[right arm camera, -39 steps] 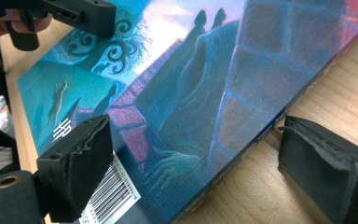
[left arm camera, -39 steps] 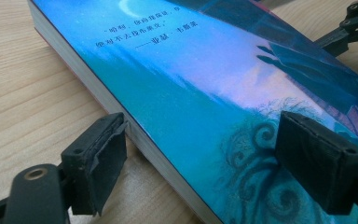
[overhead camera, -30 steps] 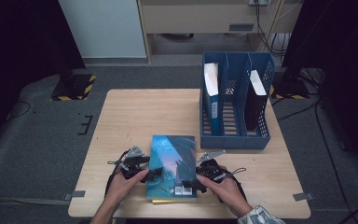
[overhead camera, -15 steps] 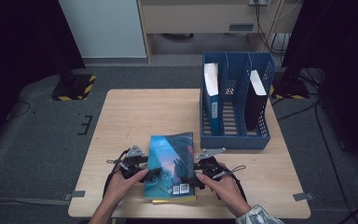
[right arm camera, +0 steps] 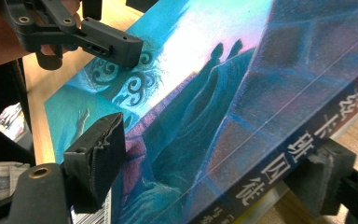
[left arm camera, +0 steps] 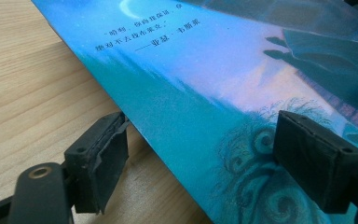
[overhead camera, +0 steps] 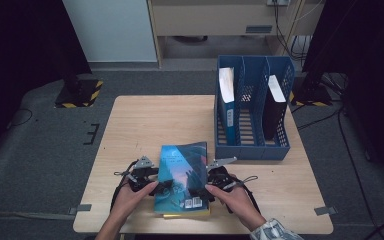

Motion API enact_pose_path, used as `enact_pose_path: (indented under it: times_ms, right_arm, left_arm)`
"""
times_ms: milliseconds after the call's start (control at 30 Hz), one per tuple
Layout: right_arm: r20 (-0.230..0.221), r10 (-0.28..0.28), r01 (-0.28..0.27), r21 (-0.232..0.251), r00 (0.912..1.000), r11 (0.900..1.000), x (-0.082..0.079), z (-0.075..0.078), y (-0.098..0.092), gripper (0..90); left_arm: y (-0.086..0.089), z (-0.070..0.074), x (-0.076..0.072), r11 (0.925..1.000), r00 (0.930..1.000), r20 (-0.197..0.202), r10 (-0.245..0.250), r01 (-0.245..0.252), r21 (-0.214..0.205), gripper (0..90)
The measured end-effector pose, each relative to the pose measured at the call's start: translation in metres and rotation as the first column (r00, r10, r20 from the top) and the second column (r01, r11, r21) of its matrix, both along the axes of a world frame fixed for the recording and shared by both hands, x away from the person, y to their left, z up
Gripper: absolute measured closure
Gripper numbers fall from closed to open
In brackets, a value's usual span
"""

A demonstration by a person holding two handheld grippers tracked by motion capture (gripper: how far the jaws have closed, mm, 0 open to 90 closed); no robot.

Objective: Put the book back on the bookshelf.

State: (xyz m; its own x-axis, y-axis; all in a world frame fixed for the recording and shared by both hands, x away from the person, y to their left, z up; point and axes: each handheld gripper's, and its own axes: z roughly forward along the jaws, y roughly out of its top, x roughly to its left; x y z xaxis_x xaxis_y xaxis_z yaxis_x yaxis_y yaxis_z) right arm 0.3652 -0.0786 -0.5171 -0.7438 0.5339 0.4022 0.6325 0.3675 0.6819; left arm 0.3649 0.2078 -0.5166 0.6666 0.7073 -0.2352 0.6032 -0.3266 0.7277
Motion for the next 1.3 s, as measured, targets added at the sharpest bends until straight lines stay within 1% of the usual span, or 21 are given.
enact_pose_path:
  times_ms: [67,200,267,300,367,433,500,667,767,800,900,1000,1100,1133,1200,1300]
  right_arm:
    - [0.008,0.001,-0.001,-0.005,1.0,1.0,-0.001,0.0,0.0,19.8]
    - [0.013,-0.003,0.003,0.009,0.9999,1.0,-0.002,-0.002,-0.001,19.8]
    - [0.016,0.001,-0.001,0.008,0.9999,1.0,-0.002,-0.002,-0.001,20.0]
    - [0.016,0.001,-0.001,0.008,0.9999,1.0,-0.002,-0.002,-0.001,20.1]
    - [0.02,0.002,-0.002,0.007,0.9998,1.0,-0.002,-0.002,-0.001,20.1]
    - [0.021,0.002,-0.002,0.006,0.9998,1.0,-0.003,-0.002,-0.001,20.2]
    - [0.022,0.002,-0.002,0.005,0.9998,1.0,-0.002,-0.002,-0.001,20.3]
    - [0.029,-0.001,0.001,0.003,0.9996,1.0,-0.003,-0.002,-0.001,20.3]
    - [0.031,-0.002,0.001,0.003,0.9995,1.0,-0.003,-0.002,-0.001,20.3]
    - [0.032,-0.002,0.002,0.002,0.9995,1.0,-0.003,-0.002,-0.001,20.3]
    - [0.029,-0.004,0.003,0.005,0.9996,1.0,-0.004,-0.002,-0.001,20.4]
    - [0.029,-0.004,0.004,0.005,0.9996,1.0,-0.004,-0.002,-0.001,20.3]
    - [0.028,-0.006,0.006,0.006,0.9996,1.0,-0.004,-0.002,-0.001,20.4]
    - [0.029,-0.006,0.006,0.007,0.9996,1.0,-0.004,-0.002,-0.001,20.4]
    - [0.031,-0.007,0.007,0.008,0.9995,0.9999,-0.004,-0.002,-0.001,20.4]
    - [0.032,-0.007,0.006,0.008,0.9995,0.9999,-0.004,-0.003,-0.001,20.4]
  left_arm:
    - [0.0,0.0,-0.001,1.0,1.0,0.001,0.003,-0.003,0.001,17.2]
    - [0.0,0.001,-0.002,1.0,0.9999,0.01,0.005,-0.006,0.006,16.4]
    - [0.001,0.001,-0.002,0.9996,0.9996,0.023,0.017,-0.018,0.024,14.2]
    - [0.002,0.002,-0.002,0.9994,0.9995,0.025,0.021,-0.022,0.025,13.8]
    - [0.003,0.001,-0.003,0.9994,0.9994,0.021,0.027,-0.028,0.021,13.5]
    - [0.005,0.0,-0.002,0.9991,0.9993,0.009,0.037,-0.037,0.018,11.3]
    - [0.005,0.0,-0.002,0.9994,0.9994,0.002,0.034,-0.034,0.012,11.5]
    - [0.004,0.001,-0.004,0.9993,0.9995,0.014,0.027,-0.027,0.024,11.0]
    - [0.006,0.004,-0.007,0.9995,0.9993,0.02,0.031,-0.031,0.007,10.9]
    - [0.007,0.006,-0.008,0.9994,0.9991,0.029,0.031,-0.031,0.011,10.8]
    - [0.011,0.009,-0.009,0.9988,0.9982,0.034,0.05,-0.05,-0.001,9.9]
    - [0.016,0.01,-0.011,0.9983,0.9979,0.028,0.059,-0.059,-0.006,9.5]
    - [0.019,0.009,-0.012,0.9982,0.9982,0.014,0.058,-0.058,0.01,9.5]
    - [0.02,0.008,-0.012,0.9985,0.9986,0.012,0.052,-0.052,0.018,9.5]
    - [0.021,0.006,-0.012,0.9988,0.9989,0.002,0.048,-0.048,0.013,9.5]
    - [0.018,0.004,-0.012,0.9989,0.9993,-0.005,0.037,-0.037,0.028,9.5]
